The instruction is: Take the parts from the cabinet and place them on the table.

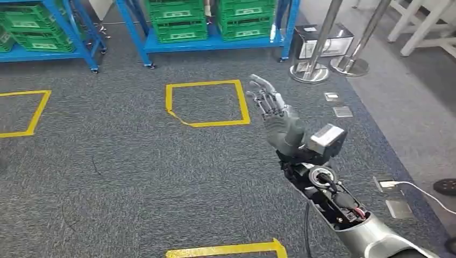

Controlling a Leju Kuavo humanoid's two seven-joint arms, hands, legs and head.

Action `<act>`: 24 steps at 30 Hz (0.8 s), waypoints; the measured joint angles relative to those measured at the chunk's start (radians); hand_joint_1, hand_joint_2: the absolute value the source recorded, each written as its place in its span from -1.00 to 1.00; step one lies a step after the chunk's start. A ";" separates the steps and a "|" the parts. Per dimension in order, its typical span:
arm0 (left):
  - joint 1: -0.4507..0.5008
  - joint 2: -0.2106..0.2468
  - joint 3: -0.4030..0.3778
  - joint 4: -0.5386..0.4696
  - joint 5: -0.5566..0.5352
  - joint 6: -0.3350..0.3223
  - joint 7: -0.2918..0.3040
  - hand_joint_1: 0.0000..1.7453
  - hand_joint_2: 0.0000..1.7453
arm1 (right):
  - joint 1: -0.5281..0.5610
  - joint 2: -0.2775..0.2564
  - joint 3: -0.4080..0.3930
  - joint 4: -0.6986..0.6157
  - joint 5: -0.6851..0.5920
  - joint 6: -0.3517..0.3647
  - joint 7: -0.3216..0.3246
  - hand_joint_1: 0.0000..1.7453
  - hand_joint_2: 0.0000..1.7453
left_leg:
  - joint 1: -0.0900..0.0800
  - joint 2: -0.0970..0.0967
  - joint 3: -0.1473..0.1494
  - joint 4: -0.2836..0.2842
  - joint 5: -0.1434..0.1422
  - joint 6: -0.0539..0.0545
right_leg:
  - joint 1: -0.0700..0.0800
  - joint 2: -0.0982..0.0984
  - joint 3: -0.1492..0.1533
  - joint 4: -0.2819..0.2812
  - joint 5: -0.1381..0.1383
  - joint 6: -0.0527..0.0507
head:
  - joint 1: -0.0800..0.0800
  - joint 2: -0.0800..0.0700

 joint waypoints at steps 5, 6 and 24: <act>0.004 -0.001 0.000 0.000 0.020 0.009 0.001 -1.00 -1.00 | -0.002 -0.029 -0.011 0.093 0.172 -0.136 0.197 -1.00 -1.00 | 0.006 -0.111 -0.155 0.321 -0.157 -0.012 | 0.000 0.020 -0.013 -0.001 0.009 -0.018 | -0.022 0.000; 0.006 -0.001 0.000 0.000 0.022 0.009 0.002 -1.00 -1.00 | -0.001 -0.038 -0.013 0.129 0.190 -0.142 0.208 -1.00 -1.00 | 0.006 -0.111 -0.168 0.340 -0.153 -0.010 | 0.001 0.025 -0.015 -0.001 0.010 -0.019 | -0.023 0.000; 0.010 0.004 0.000 0.000 0.013 0.006 0.022 -1.00 -1.00 | 0.092 -0.129 -0.113 1.124 0.069 -0.117 0.504 -1.00 -1.00 | -0.010 -0.127 -0.010 -0.006 0.003 0.024 | 0.007 0.039 -0.004 -0.014 0.010 -0.002 | -0.014 0.000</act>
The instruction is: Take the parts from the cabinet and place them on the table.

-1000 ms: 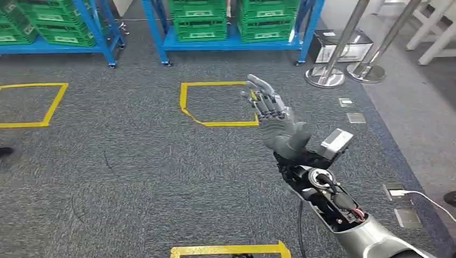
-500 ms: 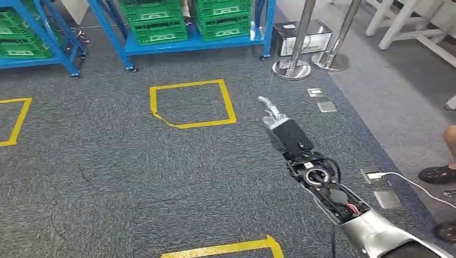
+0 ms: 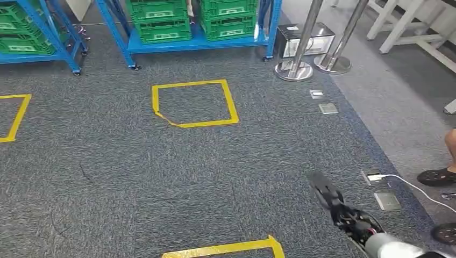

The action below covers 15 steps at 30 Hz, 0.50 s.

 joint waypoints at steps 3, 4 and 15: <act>0.000 -0.003 0.000 0.000 0.000 0.002 0.000 -1.00 -1.00 | 0.030 0.000 -0.001 0.084 -0.001 0.010 0.045 -1.00 -1.00 | 0.000 0.001 0.000 0.000 -0.002 0.001 | 0.000 0.002 0.000 0.000 -0.002 0.002 | 0.000 0.000; 0.000 -0.003 0.000 0.000 0.000 0.002 0.000 -1.00 -1.00 | 0.034 0.000 -0.001 0.103 -0.001 0.011 0.051 -1.00 -1.00 | 0.000 0.001 0.000 0.000 -0.002 0.001 | -0.001 0.002 0.000 -0.001 -0.002 0.002 | 0.000 0.000; -0.002 -0.004 0.000 0.000 -0.003 0.002 -0.003 -1.00 -1.00 | 0.075 0.012 0.001 0.252 0.039 0.063 0.174 -1.00 1.00 | 0.001 0.004 0.005 -0.003 -0.002 0.001 | -0.002 0.005 0.001 0.000 -0.002 0.002 | 0.000 0.000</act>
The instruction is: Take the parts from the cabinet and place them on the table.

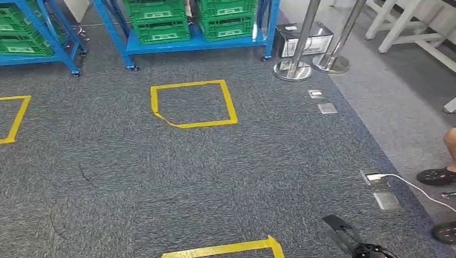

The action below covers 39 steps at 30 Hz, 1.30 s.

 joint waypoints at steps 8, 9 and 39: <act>-0.003 0.001 0.000 0.000 -0.006 0.011 0.000 -1.00 -1.00 | 0.004 0.015 0.003 0.037 0.015 0.009 0.016 -1.00 1.00 | 0.009 0.011 0.046 -0.067 0.022 0.023 | 0.000 -0.009 0.015 -0.001 -0.004 0.021 | 0.001 0.000; -0.003 0.001 0.000 0.000 -0.007 0.011 0.000 -1.00 -1.00 | 0.001 0.016 0.003 0.040 0.016 0.010 0.016 -1.00 1.00 | 0.011 0.013 0.054 -0.076 0.024 0.026 | -0.003 -0.011 -0.013 0.059 -0.043 0.023 | 0.005 0.000; -0.006 0.013 0.000 0.004 -0.010 0.013 0.000 -1.00 -1.00 | 0.009 0.051 0.012 0.084 0.013 0.040 0.005 -1.00 -1.00 | -0.012 0.008 -0.015 -0.036 0.048 0.041 | 0.005 -0.009 0.071 0.050 -0.105 0.014 | -0.005 0.000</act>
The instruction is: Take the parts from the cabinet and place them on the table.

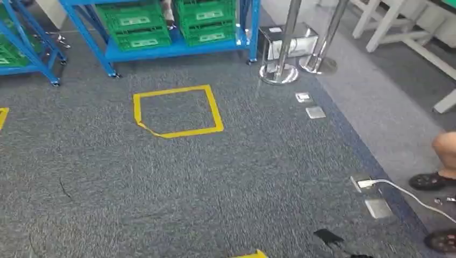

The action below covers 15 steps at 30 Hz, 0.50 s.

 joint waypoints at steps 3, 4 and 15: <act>-0.001 -0.003 0.000 0.000 0.000 0.000 0.000 -1.00 -1.00 | -0.002 0.000 0.000 0.004 -0.001 0.011 -0.008 -1.00 -1.00 | 0.004 0.002 0.018 -0.004 -0.012 -0.001 | -0.009 -0.002 -0.129 0.226 -0.093 0.015 | 0.007 0.000; 0.000 -0.004 0.000 0.000 -0.001 0.000 0.000 -1.00 -1.00 | -0.002 0.000 0.000 0.005 -0.001 0.015 -0.011 -1.00 -1.00 | 0.007 0.002 0.026 -0.003 -0.019 -0.004 | -0.012 -0.003 -0.157 0.266 -0.093 0.021 | 0.008 0.000; -0.003 -0.006 0.000 0.001 -0.005 0.000 0.000 -1.00 -1.00 | 0.000 0.000 0.006 0.009 0.002 0.051 -0.018 -1.00 -1.00 | 0.026 0.001 0.040 0.093 -0.111 -0.065 | -0.030 -0.007 -0.045 -0.012 0.053 -0.005 | 0.003 0.000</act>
